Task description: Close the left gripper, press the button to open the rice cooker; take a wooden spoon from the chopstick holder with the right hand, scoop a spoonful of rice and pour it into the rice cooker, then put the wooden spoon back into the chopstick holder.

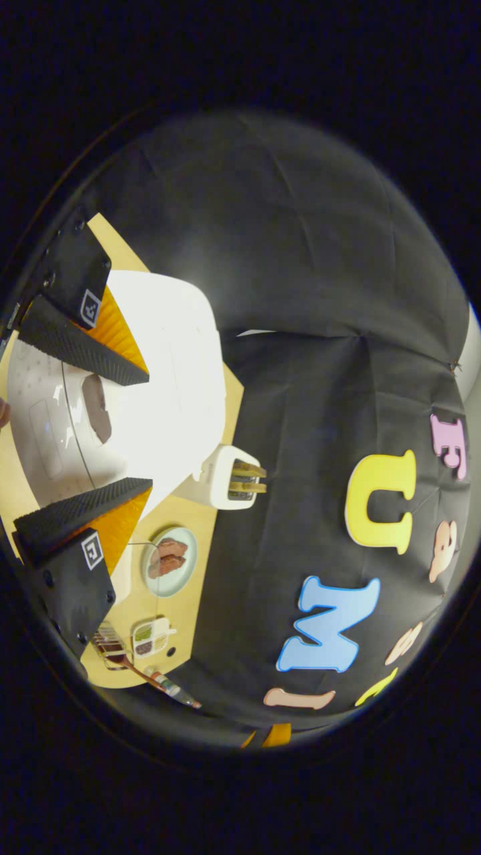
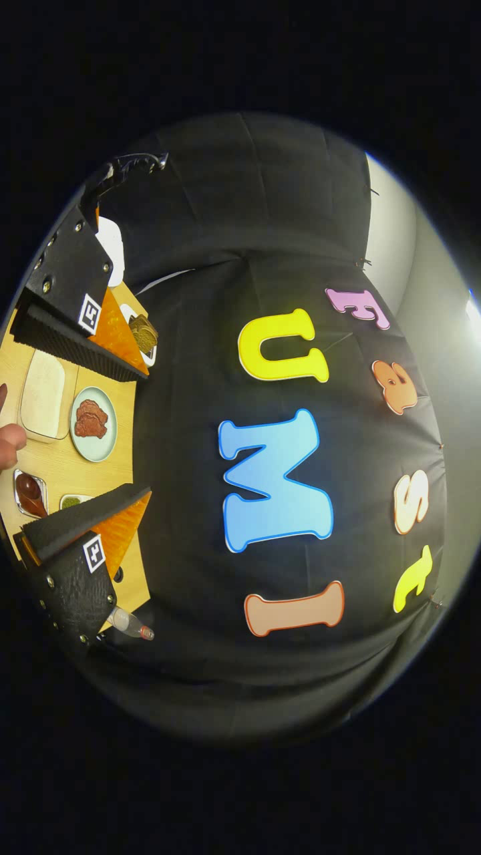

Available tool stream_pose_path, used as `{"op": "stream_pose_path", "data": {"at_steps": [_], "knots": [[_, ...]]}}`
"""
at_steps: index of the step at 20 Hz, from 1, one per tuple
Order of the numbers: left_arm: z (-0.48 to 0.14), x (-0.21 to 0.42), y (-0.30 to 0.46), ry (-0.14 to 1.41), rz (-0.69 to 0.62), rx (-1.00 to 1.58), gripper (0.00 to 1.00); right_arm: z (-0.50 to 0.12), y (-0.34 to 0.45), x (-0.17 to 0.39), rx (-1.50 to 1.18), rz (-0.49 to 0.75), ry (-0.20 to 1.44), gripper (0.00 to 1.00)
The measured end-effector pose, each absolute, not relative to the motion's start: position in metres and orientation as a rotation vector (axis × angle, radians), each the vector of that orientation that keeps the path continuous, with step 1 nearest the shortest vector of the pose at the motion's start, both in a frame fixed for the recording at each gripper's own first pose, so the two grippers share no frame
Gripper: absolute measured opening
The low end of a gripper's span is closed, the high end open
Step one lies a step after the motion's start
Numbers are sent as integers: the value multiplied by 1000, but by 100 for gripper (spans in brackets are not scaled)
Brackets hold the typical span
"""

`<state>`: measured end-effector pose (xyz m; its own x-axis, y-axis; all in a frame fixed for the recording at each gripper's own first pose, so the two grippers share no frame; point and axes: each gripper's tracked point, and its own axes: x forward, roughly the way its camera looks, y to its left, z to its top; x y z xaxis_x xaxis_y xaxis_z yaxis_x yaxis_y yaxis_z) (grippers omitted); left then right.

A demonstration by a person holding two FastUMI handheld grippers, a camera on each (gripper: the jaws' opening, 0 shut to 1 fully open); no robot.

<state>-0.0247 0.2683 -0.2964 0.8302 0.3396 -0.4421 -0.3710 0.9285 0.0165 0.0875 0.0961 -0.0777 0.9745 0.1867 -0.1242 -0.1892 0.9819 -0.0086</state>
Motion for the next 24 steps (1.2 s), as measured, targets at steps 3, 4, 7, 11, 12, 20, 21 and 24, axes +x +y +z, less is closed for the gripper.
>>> {"op": "stream_pose_path", "data": {"at_steps": [3, 4, 7, 11, 12, 20, 21, 24], "knots": [[-233, -8, 255, 335, 349, -19, 94, -61, 90, 83, -24, 167, 92, 93], [-208, 3, 243, 295, 322, -18, 94, -55, 86, 82, -27, 153, 83, 93], [-126, 30, 212, 144, 258, -16, 97, -34, 80, 77, -34, 136, 55, 93], [-33, 55, 167, 23, 189, 5, 97, 11, 69, 72, -43, 66, 28, 93], [-12, 63, 157, -9, 174, 10, 94, 24, 68, 72, -31, 52, 14, 93], [55, 88, 73, -56, 17, -3, 94, 80, 56, 72, 7, -38, -63, 93], [56, 87, 71, -60, 11, -3, 95, 80, 57, 71, 0, -39, -64, 93], [56, 86, 70, -50, 0, 9, 97, 75, 71, 70, 9, 0, -50, 93]]}}
